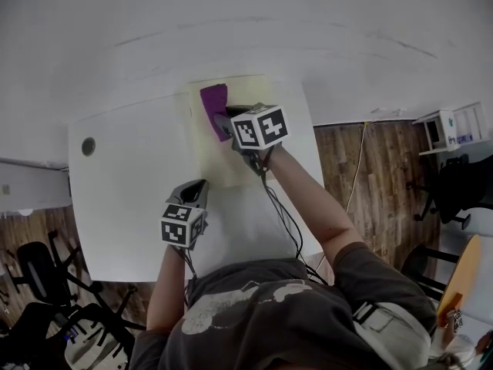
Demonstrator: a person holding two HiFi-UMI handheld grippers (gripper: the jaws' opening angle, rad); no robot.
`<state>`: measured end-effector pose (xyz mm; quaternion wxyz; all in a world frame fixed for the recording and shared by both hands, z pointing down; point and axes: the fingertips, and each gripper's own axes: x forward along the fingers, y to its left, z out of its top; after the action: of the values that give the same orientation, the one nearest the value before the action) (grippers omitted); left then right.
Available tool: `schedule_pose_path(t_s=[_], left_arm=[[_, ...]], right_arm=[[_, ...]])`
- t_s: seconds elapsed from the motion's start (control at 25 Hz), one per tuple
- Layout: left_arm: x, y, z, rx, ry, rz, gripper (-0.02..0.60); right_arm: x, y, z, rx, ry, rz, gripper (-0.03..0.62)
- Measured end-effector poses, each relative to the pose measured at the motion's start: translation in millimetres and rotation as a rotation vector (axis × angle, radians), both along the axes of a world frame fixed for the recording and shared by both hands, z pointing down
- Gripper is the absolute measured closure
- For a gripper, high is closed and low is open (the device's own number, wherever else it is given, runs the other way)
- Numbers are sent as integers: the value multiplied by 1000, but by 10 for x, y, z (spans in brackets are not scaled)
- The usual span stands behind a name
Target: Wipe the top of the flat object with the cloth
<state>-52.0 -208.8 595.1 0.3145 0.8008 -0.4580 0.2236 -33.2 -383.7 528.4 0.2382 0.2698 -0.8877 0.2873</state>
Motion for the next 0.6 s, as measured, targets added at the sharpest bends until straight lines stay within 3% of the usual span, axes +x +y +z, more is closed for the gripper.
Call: schedule_pose_path(t_s=[0.6], left_arm=[[-19,-1,-10,-25,65,-26,580]], right_arm=[[-601,-510,359,-112,55,8,496]])
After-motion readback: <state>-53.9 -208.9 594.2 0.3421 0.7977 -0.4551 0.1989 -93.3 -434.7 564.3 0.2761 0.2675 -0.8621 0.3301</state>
